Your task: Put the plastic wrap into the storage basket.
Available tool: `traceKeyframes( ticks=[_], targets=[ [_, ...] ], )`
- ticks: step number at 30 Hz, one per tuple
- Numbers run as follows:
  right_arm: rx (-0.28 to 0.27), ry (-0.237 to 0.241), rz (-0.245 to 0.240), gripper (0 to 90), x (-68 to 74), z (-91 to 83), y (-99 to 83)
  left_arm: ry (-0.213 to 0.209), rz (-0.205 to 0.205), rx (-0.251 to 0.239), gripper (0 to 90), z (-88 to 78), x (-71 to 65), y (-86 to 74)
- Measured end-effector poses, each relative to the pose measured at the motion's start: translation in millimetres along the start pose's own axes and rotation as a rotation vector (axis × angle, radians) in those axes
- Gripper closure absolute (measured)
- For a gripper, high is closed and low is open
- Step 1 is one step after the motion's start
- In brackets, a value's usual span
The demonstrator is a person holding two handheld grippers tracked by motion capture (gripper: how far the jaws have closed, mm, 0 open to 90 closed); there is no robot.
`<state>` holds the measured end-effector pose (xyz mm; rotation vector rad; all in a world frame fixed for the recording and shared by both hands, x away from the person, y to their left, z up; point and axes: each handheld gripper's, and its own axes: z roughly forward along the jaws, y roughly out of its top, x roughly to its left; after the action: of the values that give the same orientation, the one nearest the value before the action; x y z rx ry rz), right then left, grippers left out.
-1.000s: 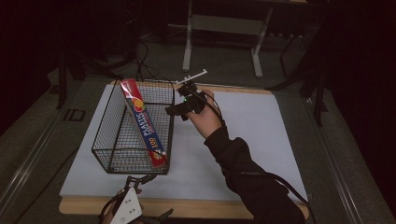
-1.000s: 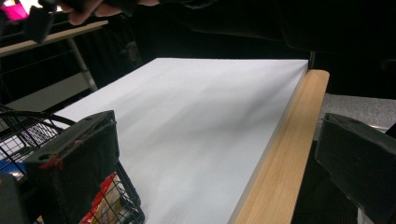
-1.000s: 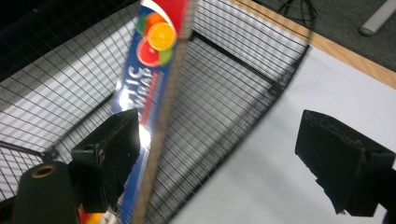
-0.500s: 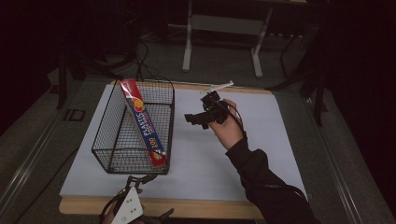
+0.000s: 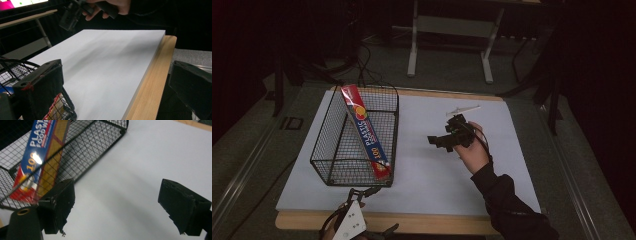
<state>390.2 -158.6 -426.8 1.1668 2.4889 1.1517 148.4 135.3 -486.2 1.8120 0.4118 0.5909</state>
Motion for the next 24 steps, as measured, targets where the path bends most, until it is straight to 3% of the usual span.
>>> traceKeyframes(
  ticks=[5, 17, 24],
  targets=[
    [-0.023, 0.004, 0.017, 14.6, -6.3, -4.9, -19.7, -0.001, 0.000, 0.003, 0.1, 0.1, 0.0, 0.0],
    [0.019, 0.029, 0.034, 14.5, -14.2, -4.8, -65.7, -0.003, 0.001, 0.006, 0.1, 1.4, -0.2, -0.1],
    [0.004, 0.050, 0.030, 14.5, -20.4, -8.3, -86.3, -0.004, -0.003, 0.006, 0.1, 2.1, 0.0, -0.4]
  ],
)
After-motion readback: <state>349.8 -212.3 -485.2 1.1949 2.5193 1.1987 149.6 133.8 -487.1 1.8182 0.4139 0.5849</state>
